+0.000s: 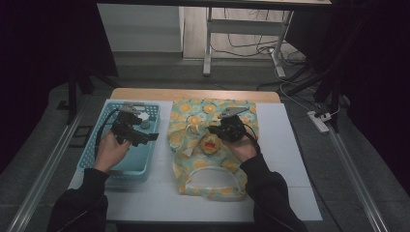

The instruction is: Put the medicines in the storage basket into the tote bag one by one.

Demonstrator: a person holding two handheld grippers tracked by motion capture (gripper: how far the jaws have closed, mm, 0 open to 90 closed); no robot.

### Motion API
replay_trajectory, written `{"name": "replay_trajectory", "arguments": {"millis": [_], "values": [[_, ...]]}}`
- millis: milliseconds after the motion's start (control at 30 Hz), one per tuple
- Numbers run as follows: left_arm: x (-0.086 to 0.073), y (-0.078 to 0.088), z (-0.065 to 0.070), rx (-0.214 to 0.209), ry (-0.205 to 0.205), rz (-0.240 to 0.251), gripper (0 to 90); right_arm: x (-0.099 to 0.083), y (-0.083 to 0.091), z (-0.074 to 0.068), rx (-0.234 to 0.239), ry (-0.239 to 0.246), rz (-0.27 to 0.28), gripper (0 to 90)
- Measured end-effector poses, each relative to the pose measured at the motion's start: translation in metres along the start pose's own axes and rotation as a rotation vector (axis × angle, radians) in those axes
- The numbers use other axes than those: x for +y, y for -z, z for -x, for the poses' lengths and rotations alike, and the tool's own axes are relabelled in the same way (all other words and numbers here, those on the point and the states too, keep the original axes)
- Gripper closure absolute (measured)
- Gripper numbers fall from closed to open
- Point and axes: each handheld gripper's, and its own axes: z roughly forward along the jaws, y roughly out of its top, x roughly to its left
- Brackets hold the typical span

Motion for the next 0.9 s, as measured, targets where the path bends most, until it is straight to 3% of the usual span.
{"name": "replay_trajectory", "arguments": {"millis": [433,733,900], "values": [[-0.004,-0.003,-0.027,0.052,0.065,-0.001,0.0,0.0,0.001,0.0,0.001,-0.003,0.003,90.0],[-0.001,-0.016,-0.048,0.083,0.116,-0.014,0.0,0.001,0.001,0.001,0.005,-0.007,0.005,90.0],[0.003,-0.022,-0.058,0.117,0.113,-0.035,0.0,0.001,0.001,0.002,0.007,-0.009,0.002,90.0]]}}
